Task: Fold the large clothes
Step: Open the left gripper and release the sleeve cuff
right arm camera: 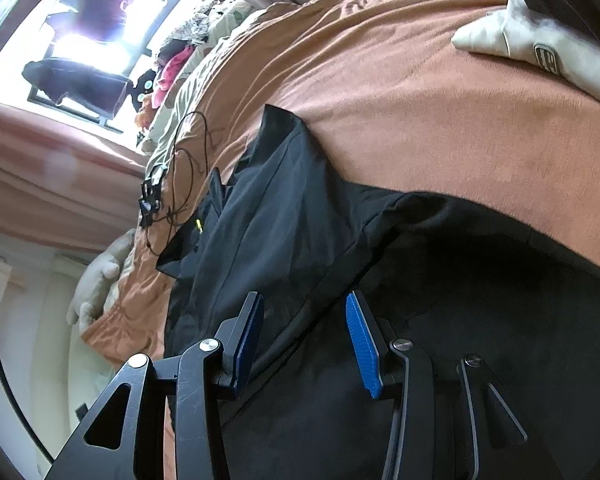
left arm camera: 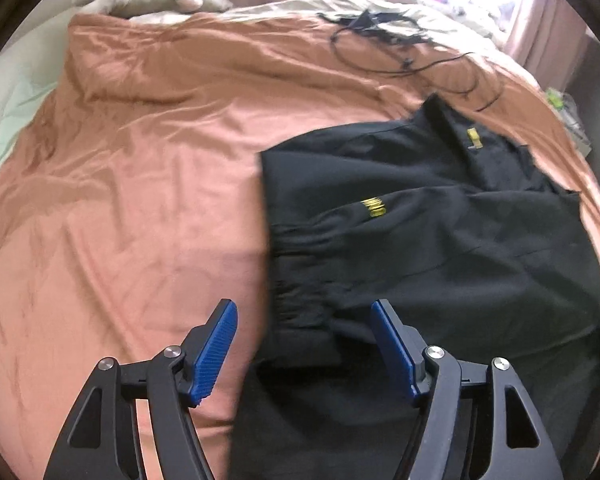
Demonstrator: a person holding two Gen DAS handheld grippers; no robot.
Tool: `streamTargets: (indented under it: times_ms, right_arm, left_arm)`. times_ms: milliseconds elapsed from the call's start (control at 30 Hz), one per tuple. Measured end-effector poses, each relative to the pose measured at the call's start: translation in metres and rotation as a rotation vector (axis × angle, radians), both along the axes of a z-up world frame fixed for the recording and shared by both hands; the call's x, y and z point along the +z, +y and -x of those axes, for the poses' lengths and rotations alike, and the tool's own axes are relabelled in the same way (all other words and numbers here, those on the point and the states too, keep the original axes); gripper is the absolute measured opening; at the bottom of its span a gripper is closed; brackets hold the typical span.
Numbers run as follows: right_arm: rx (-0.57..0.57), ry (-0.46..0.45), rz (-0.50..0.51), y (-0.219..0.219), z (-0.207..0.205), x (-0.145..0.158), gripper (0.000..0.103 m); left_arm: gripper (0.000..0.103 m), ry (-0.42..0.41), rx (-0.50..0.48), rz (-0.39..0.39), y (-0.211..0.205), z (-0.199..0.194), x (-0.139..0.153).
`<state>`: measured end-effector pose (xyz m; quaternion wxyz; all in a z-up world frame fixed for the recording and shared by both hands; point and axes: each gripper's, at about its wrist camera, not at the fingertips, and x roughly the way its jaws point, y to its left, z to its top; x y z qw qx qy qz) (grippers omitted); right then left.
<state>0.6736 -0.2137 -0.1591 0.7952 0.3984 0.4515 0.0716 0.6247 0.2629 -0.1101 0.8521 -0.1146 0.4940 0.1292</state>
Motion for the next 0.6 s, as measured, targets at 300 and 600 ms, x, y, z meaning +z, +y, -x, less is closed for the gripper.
streamTargets:
  times_ms: [300,600]
  right_arm:
    - [-0.032,0.016,-0.015,-0.013,-0.004,-0.008,0.044]
    - [-0.084,0.031,-0.036,-0.036,-0.004,-0.015,0.044]
  left_arm:
    - [0.071,-0.072,-0.173,0.004,-0.091,-0.049,0.0]
    - [0.021,0.138,-0.282,-0.034,-0.151,-0.1,-0.05]
